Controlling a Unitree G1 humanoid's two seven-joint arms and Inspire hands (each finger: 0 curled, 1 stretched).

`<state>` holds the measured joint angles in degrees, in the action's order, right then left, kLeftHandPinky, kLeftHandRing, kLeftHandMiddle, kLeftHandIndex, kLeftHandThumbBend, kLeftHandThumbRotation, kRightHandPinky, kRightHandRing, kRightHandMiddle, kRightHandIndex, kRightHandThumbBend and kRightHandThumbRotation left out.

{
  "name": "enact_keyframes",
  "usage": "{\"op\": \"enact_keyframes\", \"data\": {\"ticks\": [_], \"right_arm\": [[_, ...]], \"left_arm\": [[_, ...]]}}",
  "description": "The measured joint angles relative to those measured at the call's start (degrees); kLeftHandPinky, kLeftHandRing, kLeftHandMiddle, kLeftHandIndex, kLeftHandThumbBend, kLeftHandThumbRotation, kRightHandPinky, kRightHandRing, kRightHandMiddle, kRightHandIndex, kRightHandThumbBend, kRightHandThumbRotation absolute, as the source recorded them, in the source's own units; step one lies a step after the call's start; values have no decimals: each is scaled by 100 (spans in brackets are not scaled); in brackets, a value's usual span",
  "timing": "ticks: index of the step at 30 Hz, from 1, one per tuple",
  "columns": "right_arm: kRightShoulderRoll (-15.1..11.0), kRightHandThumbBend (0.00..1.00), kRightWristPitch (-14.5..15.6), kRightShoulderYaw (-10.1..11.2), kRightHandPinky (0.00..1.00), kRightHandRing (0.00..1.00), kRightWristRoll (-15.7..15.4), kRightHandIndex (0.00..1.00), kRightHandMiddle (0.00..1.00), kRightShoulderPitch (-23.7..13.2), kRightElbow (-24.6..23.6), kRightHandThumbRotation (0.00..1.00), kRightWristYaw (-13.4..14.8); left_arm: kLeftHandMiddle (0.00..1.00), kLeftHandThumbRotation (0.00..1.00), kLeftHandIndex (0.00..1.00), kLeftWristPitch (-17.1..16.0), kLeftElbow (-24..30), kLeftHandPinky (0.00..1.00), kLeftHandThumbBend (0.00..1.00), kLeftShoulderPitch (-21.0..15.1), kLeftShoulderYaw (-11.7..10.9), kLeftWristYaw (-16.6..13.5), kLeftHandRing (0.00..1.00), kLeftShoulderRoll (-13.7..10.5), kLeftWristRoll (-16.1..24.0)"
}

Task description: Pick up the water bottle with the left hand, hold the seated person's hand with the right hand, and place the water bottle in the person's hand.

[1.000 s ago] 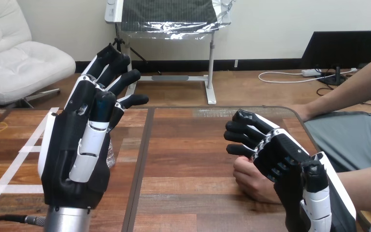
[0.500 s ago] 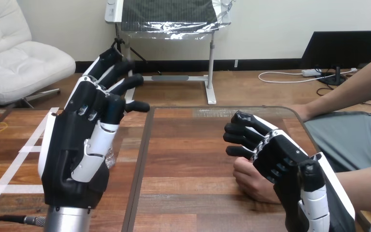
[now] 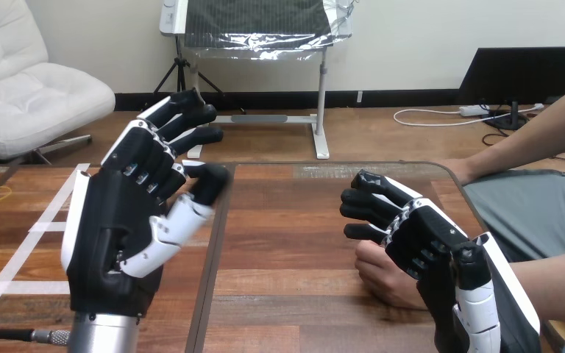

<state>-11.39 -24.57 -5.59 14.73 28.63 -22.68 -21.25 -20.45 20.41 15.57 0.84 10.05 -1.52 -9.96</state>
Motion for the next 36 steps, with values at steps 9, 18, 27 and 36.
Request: {"op": "enact_keyframes", "data": {"ticks": [9,18,27,36], "right_arm": [[-1,70,0,0,78,83,-24,83,82,0,0,100,6],[-1,70,0,0,77,83,-29,83,82,0,0,100,8],[-1,70,0,-1,78,83,-24,83,82,0,0,100,7],[1,70,0,-5,78,83,-25,83,81,1,0,100,8]], "left_arm": [[100,25,99,-16,0,99,100,8,-37,-299,100,-15,683],[100,21,100,-95,-2,100,100,19,-120,-495,100,-64,1076],[100,32,100,-97,-42,100,100,21,-253,-815,100,-99,1587],[100,44,100,-122,-213,100,100,19,-443,-1046,100,-129,1738]]}}
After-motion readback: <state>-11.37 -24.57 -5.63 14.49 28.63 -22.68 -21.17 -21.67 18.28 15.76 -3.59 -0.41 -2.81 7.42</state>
